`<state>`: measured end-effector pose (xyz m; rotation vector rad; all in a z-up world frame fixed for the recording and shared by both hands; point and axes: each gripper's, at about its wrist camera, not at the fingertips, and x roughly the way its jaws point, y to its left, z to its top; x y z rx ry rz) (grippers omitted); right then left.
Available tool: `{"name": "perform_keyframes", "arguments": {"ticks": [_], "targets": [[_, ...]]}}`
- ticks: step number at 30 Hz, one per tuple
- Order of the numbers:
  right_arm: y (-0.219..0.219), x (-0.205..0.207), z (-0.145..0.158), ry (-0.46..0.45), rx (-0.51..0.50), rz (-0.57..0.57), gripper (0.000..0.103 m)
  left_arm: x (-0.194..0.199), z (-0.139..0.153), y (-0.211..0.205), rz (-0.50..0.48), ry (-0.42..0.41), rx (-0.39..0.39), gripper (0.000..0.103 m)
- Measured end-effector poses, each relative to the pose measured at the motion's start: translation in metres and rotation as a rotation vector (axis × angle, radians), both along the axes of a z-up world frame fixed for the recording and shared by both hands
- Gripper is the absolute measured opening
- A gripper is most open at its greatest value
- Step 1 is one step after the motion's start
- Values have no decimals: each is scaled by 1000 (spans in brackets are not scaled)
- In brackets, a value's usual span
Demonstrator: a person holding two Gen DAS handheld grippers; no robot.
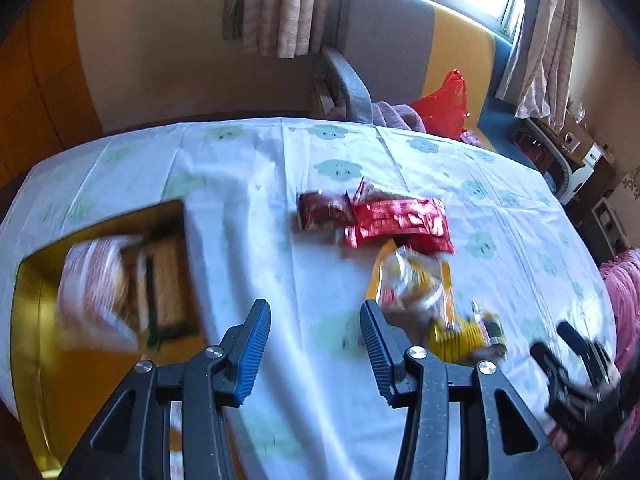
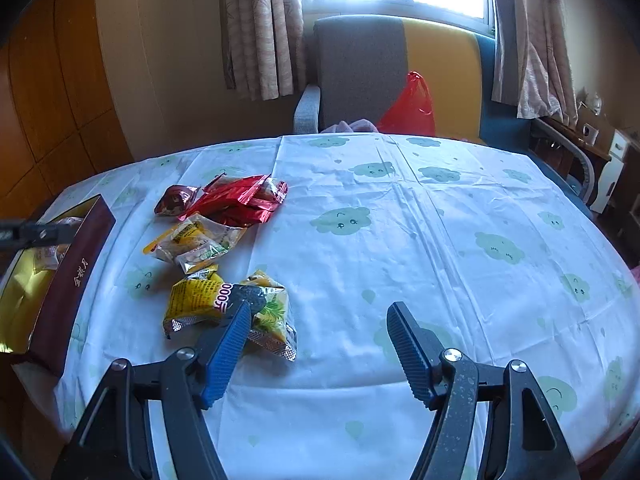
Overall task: Organize snacks
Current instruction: 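Move the left gripper to the snack pile and grasp the dark red chocolate packet, then grasp the red packet with the right gripper while the left gripper holds the chocolate packet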
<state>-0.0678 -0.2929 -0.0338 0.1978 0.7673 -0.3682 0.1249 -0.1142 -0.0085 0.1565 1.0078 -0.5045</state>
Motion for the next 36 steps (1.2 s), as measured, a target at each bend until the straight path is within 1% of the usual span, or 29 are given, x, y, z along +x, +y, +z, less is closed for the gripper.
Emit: {"name": "perform_keyframes", "arguments": {"ticks": [4,7,8,9,12,14,16,19,21,22,23,25,28,30,36], "targets": [[-5,0,-1,-6,9,4,75,35,-13,-21,11,58,11,49],[-9,0,-3,-1,18,-1,75,59,-26,-38,24,100,6,57],[-12,1,-4,2,22,-4,75,66,-29,-43,26,108,2,58],[-14,1,-5,5,25,-6,75,71,-32,-48,23,111,2,58],[-21,3,-7,13,41,-18,75,89,-42,-63,33,115,12,65],[-26,4,-8,15,46,-25,75,101,-48,-70,42,117,14,72],[-29,5,-9,17,56,-31,75,112,-55,-76,56,119,18,74],[-34,9,-10,24,62,-31,75,129,-69,-79,82,148,13,74],[-35,12,-10,24,62,-27,75,133,-83,-80,85,173,29,53],[-36,13,-10,23,57,-25,75,131,-85,-79,90,159,31,47],[-36,14,-11,22,52,-21,75,126,-84,-77,82,131,38,44],[-36,15,-11,20,55,-14,75,119,-83,-73,66,119,26,41],[-36,17,-13,24,61,-7,75,107,-77,-59,86,110,11,40],[-38,16,-13,20,83,-8,75,95,-69,-51,87,94,-5,40],[-41,13,-10,7,130,2,75,33,-44,-36,16,-5,3,40]]}}
